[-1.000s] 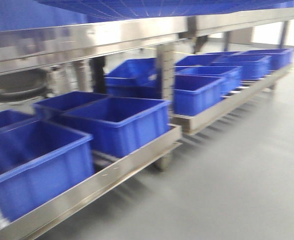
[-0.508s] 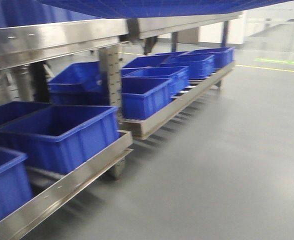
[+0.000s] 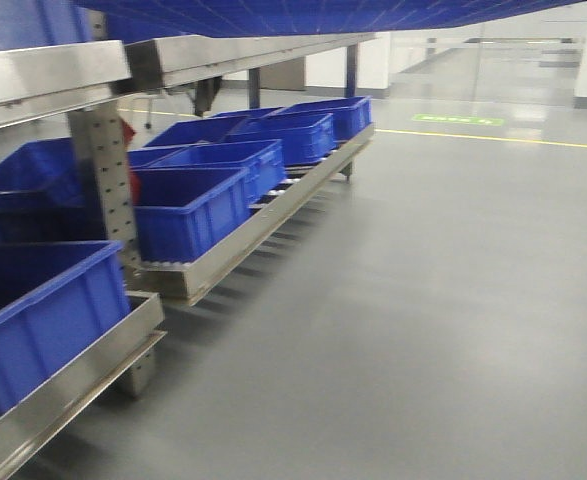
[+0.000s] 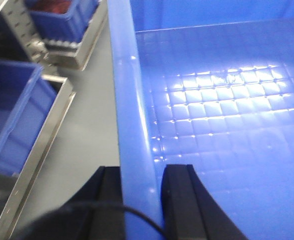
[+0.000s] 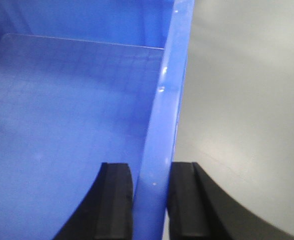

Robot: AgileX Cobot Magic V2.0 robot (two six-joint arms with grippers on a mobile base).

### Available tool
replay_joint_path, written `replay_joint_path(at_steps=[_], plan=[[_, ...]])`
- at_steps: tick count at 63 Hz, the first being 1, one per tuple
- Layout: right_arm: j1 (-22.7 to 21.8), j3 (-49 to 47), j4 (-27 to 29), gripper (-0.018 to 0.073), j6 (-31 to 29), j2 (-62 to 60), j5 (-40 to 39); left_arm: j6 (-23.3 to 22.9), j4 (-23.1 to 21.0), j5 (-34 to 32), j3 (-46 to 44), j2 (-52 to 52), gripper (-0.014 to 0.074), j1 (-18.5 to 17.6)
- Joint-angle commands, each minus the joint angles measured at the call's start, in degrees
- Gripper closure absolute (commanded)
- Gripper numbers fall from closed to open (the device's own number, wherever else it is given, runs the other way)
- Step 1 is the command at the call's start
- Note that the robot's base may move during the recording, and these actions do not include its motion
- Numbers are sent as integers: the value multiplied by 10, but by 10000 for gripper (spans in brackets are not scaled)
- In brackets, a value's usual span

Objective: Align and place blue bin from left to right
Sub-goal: 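Drive across the floor carrying the bin in both grippers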

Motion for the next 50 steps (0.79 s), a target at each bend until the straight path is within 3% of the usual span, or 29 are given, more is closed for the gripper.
replay_joint_path(at_steps=[1, 50], plan=[[-2, -12, -3, 637, -21, -15, -47, 6, 28, -54, -8, -12, 612, 0], [-2, -12, -3, 637, -21, -15, -47, 6, 28, -54, -8, -12, 612, 0]])
